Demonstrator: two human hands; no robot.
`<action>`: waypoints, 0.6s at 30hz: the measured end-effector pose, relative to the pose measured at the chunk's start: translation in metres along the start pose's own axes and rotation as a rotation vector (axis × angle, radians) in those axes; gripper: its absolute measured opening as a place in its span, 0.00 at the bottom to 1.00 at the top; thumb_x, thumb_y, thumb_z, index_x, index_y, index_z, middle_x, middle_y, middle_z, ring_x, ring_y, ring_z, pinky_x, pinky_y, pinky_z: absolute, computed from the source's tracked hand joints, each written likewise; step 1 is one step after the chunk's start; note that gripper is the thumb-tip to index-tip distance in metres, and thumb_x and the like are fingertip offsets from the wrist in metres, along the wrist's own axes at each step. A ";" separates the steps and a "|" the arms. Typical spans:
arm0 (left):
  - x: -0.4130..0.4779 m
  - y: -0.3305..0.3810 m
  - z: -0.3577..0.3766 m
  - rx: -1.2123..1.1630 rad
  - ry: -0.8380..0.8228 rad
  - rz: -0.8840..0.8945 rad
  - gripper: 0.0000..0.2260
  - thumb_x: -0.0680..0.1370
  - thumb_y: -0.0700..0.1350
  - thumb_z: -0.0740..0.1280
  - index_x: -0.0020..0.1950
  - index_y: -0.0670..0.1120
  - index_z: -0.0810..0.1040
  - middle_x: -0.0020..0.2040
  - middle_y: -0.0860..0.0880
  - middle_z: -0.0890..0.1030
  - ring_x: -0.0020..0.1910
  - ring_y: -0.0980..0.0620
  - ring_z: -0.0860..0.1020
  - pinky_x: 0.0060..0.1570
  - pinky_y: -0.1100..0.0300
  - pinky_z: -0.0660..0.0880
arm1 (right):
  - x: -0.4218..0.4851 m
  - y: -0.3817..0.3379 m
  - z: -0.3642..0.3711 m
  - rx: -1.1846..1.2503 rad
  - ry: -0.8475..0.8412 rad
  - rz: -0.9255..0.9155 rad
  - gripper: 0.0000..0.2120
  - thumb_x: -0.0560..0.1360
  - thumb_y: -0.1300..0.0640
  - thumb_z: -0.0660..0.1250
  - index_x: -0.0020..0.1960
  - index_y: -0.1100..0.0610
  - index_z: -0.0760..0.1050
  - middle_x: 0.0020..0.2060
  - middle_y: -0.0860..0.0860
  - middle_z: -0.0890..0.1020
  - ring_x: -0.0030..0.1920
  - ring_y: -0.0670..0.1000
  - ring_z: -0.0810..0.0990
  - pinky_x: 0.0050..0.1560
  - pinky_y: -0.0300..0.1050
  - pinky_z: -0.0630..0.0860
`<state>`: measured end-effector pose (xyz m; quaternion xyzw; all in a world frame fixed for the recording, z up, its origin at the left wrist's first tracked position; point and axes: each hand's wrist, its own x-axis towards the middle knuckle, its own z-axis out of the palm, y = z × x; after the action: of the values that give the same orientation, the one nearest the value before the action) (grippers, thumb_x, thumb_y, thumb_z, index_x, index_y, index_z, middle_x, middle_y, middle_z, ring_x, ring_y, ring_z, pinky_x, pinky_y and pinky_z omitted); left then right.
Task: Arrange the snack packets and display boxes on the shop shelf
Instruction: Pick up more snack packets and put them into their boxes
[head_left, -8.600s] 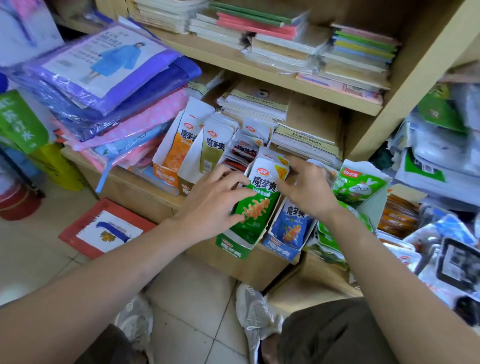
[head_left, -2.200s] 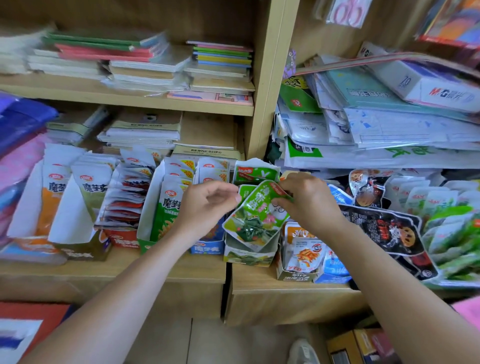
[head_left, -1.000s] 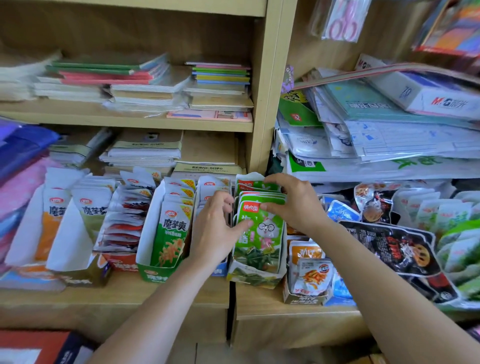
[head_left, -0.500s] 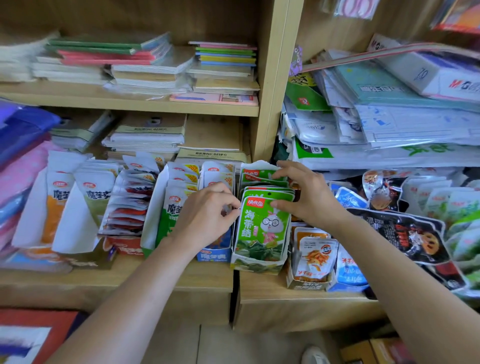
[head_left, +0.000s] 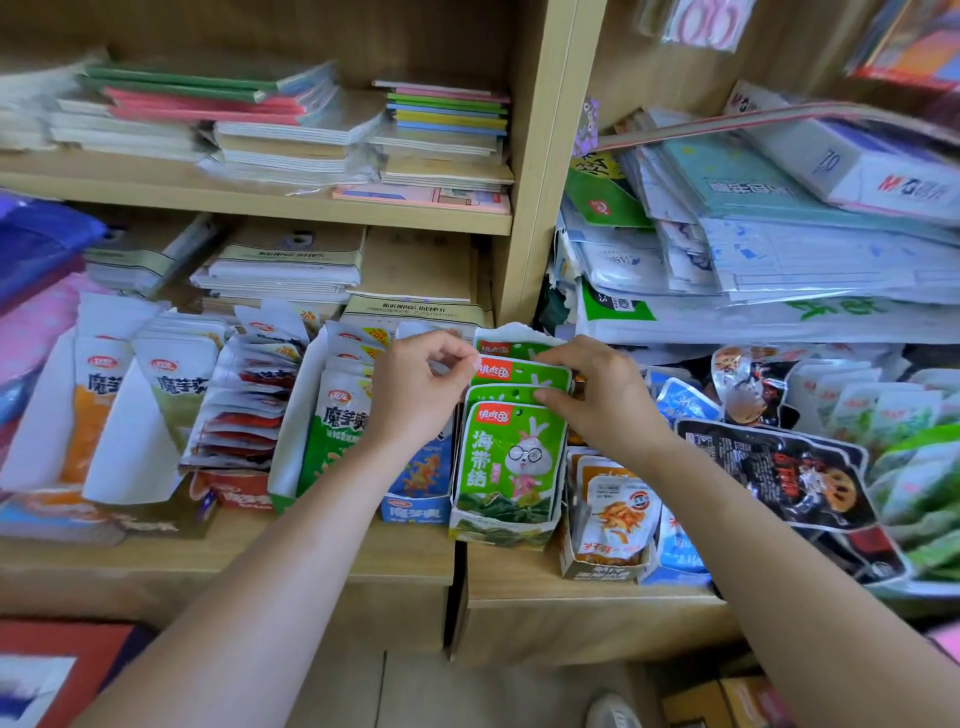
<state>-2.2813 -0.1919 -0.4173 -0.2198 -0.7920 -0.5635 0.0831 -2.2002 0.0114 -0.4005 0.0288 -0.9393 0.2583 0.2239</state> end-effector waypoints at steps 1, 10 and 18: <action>0.000 -0.001 0.001 -0.016 -0.002 -0.019 0.03 0.77 0.43 0.73 0.47 0.49 0.86 0.40 0.58 0.84 0.40 0.53 0.84 0.43 0.46 0.83 | 0.002 0.000 0.003 -0.021 0.016 0.002 0.15 0.73 0.58 0.76 0.59 0.56 0.82 0.50 0.50 0.79 0.50 0.52 0.80 0.50 0.45 0.75; -0.063 0.010 -0.007 0.488 -0.251 0.497 0.11 0.77 0.55 0.69 0.49 0.50 0.85 0.45 0.57 0.81 0.45 0.58 0.76 0.43 0.60 0.77 | 0.011 -0.001 0.000 -0.004 0.022 0.007 0.22 0.70 0.60 0.78 0.62 0.51 0.79 0.54 0.49 0.76 0.48 0.49 0.77 0.50 0.55 0.78; -0.111 -0.002 -0.002 0.775 -0.465 0.526 0.13 0.78 0.58 0.68 0.58 0.54 0.83 0.75 0.47 0.70 0.75 0.46 0.66 0.75 0.48 0.61 | -0.009 0.002 -0.011 -0.097 0.018 -0.121 0.29 0.70 0.47 0.77 0.69 0.51 0.75 0.69 0.52 0.73 0.66 0.57 0.71 0.65 0.56 0.69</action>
<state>-2.1842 -0.2228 -0.4603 -0.4839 -0.8579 -0.1254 0.1191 -2.1881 0.0182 -0.3967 0.0725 -0.9453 0.1988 0.2484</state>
